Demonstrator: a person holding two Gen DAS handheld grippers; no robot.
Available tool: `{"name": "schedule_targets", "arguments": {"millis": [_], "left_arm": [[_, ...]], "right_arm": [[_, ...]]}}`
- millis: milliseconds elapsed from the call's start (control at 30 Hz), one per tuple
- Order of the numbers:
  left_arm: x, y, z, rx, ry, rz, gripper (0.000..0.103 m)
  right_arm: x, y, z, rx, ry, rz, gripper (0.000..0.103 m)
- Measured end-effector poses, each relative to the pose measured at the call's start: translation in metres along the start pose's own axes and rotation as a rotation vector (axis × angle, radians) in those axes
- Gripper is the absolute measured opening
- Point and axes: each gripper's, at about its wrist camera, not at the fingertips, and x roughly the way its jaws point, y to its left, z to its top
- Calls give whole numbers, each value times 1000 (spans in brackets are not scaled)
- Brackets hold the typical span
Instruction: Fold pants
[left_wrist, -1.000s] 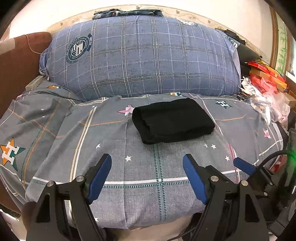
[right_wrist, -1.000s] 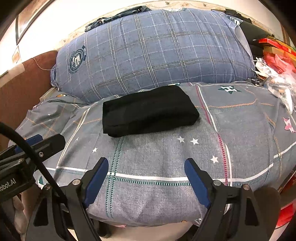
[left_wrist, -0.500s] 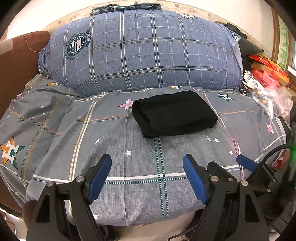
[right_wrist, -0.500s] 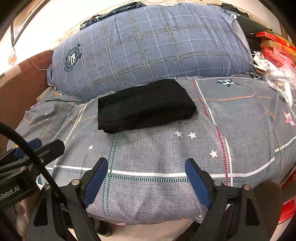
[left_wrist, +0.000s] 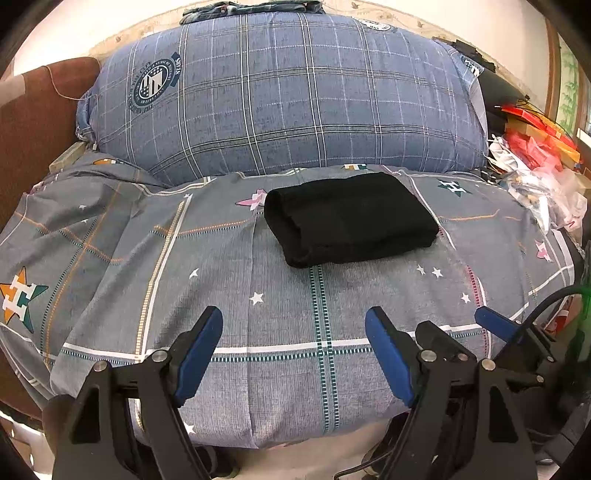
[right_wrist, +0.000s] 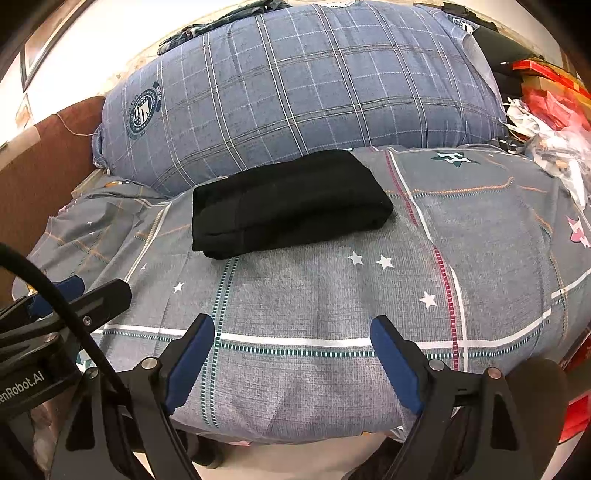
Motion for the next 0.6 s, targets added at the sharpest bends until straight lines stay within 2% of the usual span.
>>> {"name": "schedule_targets", "arguments": {"millis": [200,300,433,500,600], "left_arm": [[5,4,-2,-10,8,-1,79],[10,12,-2,-41,20,-2,79],[20,23,-5,-87,44,-9,79],[26,27,-6,-103,58,-13,79],[36,33,-5,-135,86,-26,79]], "right_arm": [[5,-3,-1,5,12,16,90],[11,-24,9,59,12,55,90],[23,-74,51,132,-65,-17,90],[35,-93,71,144,-71,-38,90],[65,-117,99,203,-31,35,90]]}}
